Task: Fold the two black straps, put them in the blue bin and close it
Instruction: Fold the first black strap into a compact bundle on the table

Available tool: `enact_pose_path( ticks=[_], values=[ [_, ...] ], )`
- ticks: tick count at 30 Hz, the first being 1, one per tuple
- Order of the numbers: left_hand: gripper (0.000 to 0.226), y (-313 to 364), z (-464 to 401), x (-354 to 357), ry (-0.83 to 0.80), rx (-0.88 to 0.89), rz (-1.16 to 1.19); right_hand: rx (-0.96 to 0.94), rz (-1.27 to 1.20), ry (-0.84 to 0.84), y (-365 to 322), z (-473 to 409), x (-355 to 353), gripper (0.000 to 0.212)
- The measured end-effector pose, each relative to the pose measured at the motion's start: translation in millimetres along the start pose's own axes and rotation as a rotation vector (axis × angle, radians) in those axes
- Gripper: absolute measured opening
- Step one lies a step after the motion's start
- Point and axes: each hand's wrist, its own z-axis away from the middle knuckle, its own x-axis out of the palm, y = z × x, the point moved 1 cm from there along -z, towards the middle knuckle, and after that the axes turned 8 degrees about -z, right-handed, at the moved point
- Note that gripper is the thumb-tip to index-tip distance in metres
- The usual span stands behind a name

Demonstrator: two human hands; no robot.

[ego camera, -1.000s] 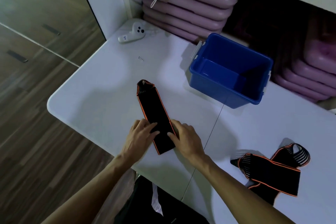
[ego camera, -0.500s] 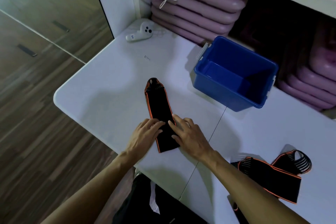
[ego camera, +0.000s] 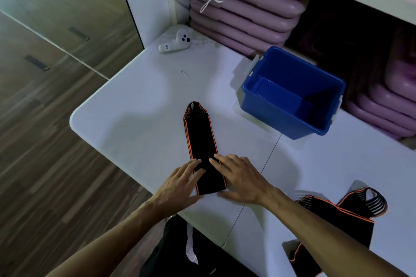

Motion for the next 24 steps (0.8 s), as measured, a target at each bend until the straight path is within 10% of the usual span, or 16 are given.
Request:
enact_pose_path(
  ticks=[11, 24],
  values=[
    [0.031, -10, -29, -28, 0.127, -0.365, 0.569, 0.236, -0.461, 0.244, -1, -19, -19, 0.030],
    [0.025, -27, -64, -16, 0.090, -0.718, 0.599, 0.476, -0.506, 0.192, 4, -56, -13, 0.039]
  ],
)
